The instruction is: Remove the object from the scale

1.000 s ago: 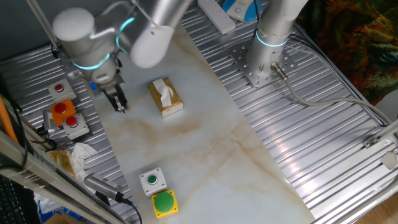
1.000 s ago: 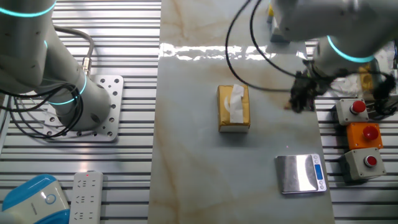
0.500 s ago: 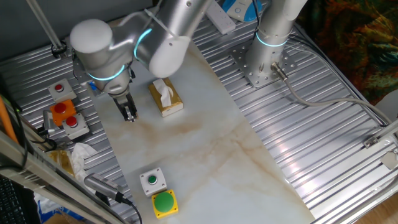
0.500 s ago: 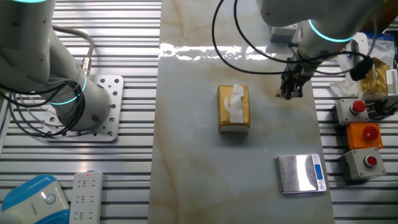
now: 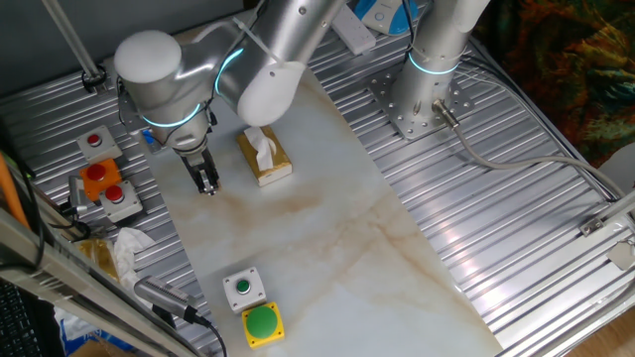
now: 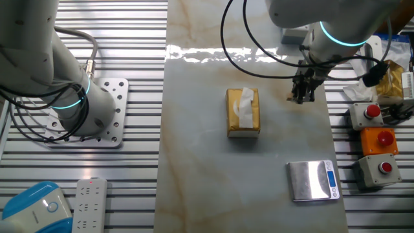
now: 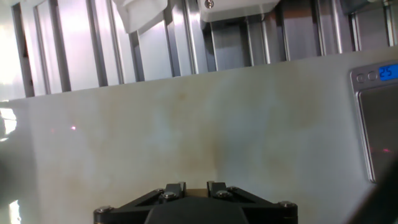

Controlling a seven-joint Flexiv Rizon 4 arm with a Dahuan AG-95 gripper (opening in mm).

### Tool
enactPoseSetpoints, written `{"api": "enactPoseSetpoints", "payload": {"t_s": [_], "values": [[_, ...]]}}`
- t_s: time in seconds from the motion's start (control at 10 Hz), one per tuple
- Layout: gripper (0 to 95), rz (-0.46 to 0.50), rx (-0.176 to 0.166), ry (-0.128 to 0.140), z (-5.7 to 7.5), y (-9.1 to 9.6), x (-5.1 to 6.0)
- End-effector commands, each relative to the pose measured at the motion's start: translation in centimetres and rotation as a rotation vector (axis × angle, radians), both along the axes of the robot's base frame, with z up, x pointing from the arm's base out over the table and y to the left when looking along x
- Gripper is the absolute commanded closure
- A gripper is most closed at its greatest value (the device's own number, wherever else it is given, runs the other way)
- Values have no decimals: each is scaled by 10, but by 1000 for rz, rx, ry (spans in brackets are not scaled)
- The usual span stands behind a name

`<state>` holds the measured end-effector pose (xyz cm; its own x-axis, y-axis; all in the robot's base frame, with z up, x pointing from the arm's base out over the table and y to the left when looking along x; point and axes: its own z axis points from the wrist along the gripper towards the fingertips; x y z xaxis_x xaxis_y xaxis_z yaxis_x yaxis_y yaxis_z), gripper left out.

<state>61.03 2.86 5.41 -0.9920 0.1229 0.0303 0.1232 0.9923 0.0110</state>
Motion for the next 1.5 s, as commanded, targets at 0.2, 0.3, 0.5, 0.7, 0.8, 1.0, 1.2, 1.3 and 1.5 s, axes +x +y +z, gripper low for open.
{"api": "enactPoseSetpoints", "payload": {"t_s": [0.2, 0.3, 0.5, 0.7, 0.8, 1.0, 1.2, 1.3, 1.5], "values": [[950, 2, -1, -2, 0, 0, 0], [950, 5, -3, -2, 0, 0, 0], [190, 37, -1, -4, 0, 0, 0], [0, 37, -1, -3, 0, 0, 0], [0, 39, -2, -3, 0, 0, 0], [0, 40, -1, -1, 0, 0, 0], [0, 45, -7, 5, 1, 0, -1], [0, 48, -9, 7, 5, 0, -1], [0, 62, -7, 13, 15, -3, -3]]}}
